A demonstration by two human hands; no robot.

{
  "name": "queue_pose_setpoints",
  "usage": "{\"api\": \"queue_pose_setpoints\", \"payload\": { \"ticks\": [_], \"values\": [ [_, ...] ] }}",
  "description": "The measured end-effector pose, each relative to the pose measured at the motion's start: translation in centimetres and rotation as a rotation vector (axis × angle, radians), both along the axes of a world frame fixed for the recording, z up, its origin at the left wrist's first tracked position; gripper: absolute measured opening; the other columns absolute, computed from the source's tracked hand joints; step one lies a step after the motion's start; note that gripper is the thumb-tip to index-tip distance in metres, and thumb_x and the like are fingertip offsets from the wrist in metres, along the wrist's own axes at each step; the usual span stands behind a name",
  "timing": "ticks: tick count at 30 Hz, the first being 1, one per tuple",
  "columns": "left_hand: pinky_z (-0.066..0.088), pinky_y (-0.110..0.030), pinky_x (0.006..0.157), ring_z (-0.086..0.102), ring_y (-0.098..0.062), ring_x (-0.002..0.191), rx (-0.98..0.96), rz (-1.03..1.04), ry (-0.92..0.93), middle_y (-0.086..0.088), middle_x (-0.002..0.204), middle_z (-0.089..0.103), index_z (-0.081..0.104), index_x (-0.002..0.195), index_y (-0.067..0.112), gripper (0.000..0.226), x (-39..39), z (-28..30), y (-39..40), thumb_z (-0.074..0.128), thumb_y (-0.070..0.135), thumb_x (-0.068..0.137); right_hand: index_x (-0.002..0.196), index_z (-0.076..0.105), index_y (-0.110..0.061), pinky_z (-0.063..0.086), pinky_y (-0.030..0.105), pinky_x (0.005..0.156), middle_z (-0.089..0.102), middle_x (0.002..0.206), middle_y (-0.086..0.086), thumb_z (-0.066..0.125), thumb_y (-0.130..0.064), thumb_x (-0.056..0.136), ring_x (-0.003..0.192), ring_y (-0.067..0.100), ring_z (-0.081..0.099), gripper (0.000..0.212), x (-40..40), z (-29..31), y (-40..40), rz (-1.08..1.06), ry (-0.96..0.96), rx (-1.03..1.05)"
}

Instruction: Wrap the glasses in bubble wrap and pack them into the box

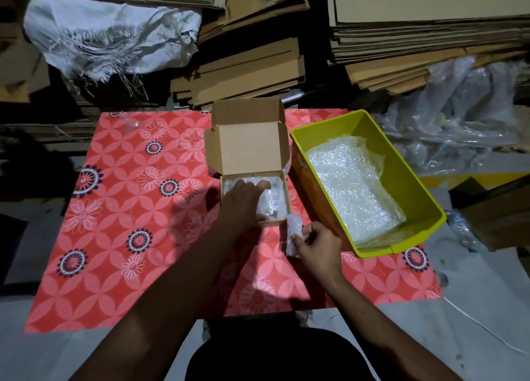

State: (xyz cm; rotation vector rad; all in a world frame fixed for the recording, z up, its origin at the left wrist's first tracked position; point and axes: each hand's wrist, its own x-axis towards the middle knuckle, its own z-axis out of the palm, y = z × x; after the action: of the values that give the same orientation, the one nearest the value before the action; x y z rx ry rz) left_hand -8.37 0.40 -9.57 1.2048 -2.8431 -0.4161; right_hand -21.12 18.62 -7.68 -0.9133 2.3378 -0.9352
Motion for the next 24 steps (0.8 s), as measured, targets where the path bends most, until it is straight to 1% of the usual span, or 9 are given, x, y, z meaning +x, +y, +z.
{"api": "queue_pose_setpoints", "payload": {
  "ticks": [2, 6, 10, 13, 15, 17, 18, 20, 24],
  "values": [
    [0.051, -0.039, 0.075, 0.052, -0.024, 0.106, -0.069, -0.065, -0.101, -0.001, 0.104, 0.059, 0.035, 0.142, 0.044, 0.093, -0.5, 0.3, -0.3, 0.083, 0.059, 0.064, 0.078, 0.063, -0.018, 0.042, 0.022, 0.058, 0.063, 0.065, -0.009, 0.082, -0.023, 0.078, 0.056, 0.002, 0.058, 0.020, -0.1, -0.1, 0.2, -0.002, 0.003, -0.004],
    [0.048, -0.033, 0.069, 0.060, -0.028, 0.100, -0.149, -0.188, -0.203, -0.009, 0.112, 0.060, 0.035, 0.144, 0.056, 0.089, -1.7, 0.8, -1.1, 0.076, 0.069, 0.066, 0.078, 0.062, -0.019, 0.036, 0.006, 0.054, 0.063, 0.065, -0.010, 0.082, -0.023, 0.078, 0.054, -0.004, 0.056, 0.021, 0.0, 0.4, -0.1, -0.007, 0.012, -0.021],
    [0.043, -0.032, 0.067, 0.062, -0.029, 0.094, -0.136, -0.220, -0.203, -0.010, 0.111, 0.060, 0.040, 0.143, 0.055, 0.086, -1.7, 0.9, -1.4, 0.069, 0.078, 0.064, 0.077, 0.060, -0.022, 0.037, 0.007, 0.055, 0.064, 0.065, -0.009, 0.082, -0.025, 0.078, 0.057, 0.000, 0.060, 0.022, 0.2, 0.9, -0.8, -0.009, 0.008, -0.041],
    [0.047, -0.034, 0.068, 0.062, -0.031, 0.093, -0.088, -0.228, -0.149, -0.011, 0.108, 0.060, 0.045, 0.142, 0.052, 0.083, -1.2, 1.0, -1.7, 0.065, 0.078, 0.066, 0.077, 0.060, -0.022, 0.038, 0.005, 0.055, 0.064, 0.062, -0.008, 0.082, -0.025, 0.078, 0.053, -0.002, 0.058, 0.022, 0.4, 1.3, -1.4, -0.009, 0.006, -0.043],
    [0.051, -0.037, 0.076, 0.061, -0.030, 0.101, -0.008, -0.225, -0.070, -0.009, 0.112, 0.061, 0.044, 0.143, 0.048, 0.079, -0.5, 1.6, -1.9, 0.066, 0.069, 0.070, 0.078, 0.061, -0.022, 0.037, 0.006, 0.055, 0.064, 0.062, -0.008, 0.083, -0.026, 0.077, 0.056, -0.003, 0.058, 0.022, 0.4, 1.5, -1.8, -0.019, 0.015, -0.055],
    [0.052, -0.040, 0.086, 0.058, -0.028, 0.109, 0.112, -0.166, 0.048, -0.008, 0.120, 0.062, 0.045, 0.144, 0.038, 0.082, 1.1, 1.8, -1.9, 0.081, 0.044, 0.070, 0.079, 0.063, -0.021, 0.036, 0.008, 0.056, 0.065, 0.063, -0.007, 0.083, -0.027, 0.077, 0.058, 0.001, 0.059, 0.021, 0.2, 1.6, -2.1, -0.037, 0.019, -0.069],
    [0.052, -0.043, 0.089, 0.056, -0.030, 0.112, 0.126, -0.125, 0.115, -0.010, 0.122, 0.062, 0.049, 0.141, 0.031, 0.083, 2.2, 1.6, -2.0, 0.087, 0.032, 0.067, 0.080, 0.063, -0.020, 0.035, 0.007, 0.056, 0.065, 0.063, -0.007, 0.083, -0.027, 0.077, 0.057, 0.000, 0.058, 0.021, 0.1, 1.6, -2.2, -0.046, 0.021, -0.072],
    [0.052, -0.051, 0.089, 0.052, -0.033, 0.115, 0.097, -0.067, 0.195, -0.012, 0.122, 0.058, 0.057, 0.131, 0.022, 0.078, 4.4, 0.7, -2.1, 0.092, 0.022, 0.061, 0.080, 0.064, -0.018, 0.035, 0.003, 0.055, 0.063, 0.061, -0.007, 0.084, -0.024, 0.077, 0.053, -0.004, 0.057, 0.021, 0.4, 1.6, -2.6, -0.046, 0.019, -0.074],
    [0.050, -0.045, 0.096, 0.047, -0.029, 0.121, 0.133, -0.061, -0.026, -0.012, 0.129, 0.050, 0.056, 0.135, 0.020, 0.079, 3.9, 1.3, -2.7, 0.091, 0.018, 0.064, 0.081, 0.063, -0.012, 0.034, 0.001, 0.049, 0.060, 0.057, -0.008, 0.082, -0.019, 0.080, 0.046, -0.013, 0.055, 0.020, 1.0, 1.9, -3.3, -0.022, -0.027, -0.090]
  ]
}}
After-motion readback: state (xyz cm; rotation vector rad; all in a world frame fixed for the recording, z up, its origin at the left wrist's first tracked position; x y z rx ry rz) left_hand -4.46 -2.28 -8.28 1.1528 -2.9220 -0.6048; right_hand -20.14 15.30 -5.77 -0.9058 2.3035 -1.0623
